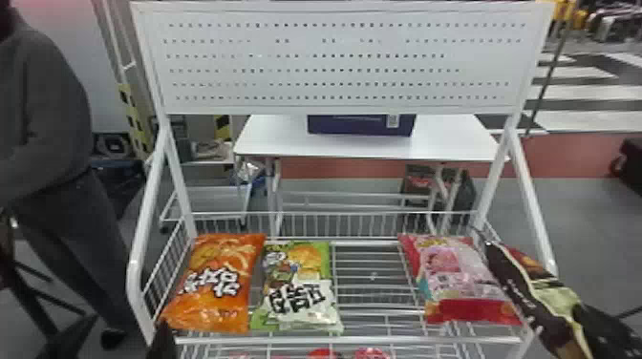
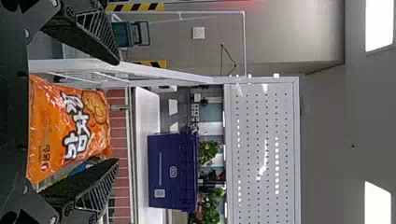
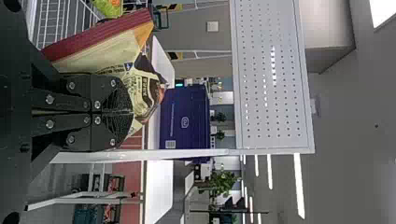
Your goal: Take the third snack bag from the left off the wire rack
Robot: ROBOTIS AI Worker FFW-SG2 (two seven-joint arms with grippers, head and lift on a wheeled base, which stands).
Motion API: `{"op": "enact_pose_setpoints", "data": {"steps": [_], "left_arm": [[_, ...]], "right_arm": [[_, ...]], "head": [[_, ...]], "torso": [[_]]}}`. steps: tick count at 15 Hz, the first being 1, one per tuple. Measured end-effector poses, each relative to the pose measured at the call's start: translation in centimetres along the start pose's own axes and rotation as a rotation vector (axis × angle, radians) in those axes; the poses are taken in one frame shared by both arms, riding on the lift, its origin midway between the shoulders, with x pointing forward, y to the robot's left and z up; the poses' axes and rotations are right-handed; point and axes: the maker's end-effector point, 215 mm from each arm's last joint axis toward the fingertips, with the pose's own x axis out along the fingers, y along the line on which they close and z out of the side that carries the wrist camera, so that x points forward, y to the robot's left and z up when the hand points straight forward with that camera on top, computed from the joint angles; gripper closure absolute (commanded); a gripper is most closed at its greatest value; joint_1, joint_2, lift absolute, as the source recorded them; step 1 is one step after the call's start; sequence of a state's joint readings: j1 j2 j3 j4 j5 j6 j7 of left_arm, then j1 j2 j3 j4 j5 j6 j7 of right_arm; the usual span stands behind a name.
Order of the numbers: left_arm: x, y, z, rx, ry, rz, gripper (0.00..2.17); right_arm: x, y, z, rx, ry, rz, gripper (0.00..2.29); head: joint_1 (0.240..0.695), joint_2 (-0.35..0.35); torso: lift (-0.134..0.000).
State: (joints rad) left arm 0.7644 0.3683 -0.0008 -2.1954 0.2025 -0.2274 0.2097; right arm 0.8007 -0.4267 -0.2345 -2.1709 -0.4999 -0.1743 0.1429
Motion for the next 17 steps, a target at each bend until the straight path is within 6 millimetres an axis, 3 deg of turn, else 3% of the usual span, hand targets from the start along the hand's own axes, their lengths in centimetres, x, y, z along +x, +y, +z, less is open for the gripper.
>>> {"op": "enact_pose_setpoints", "data": {"steps": [17], "left_arm": [[-0.64, 0.56, 0.64, 0.0, -0.011, 0.015, 0.15]], "right_arm": [[-0.4, 0.4, 0.74, 0.001, -0.02, 0.018, 2.24]], "head": [[0.499, 0.0]], "torso": [[0.0]]}}
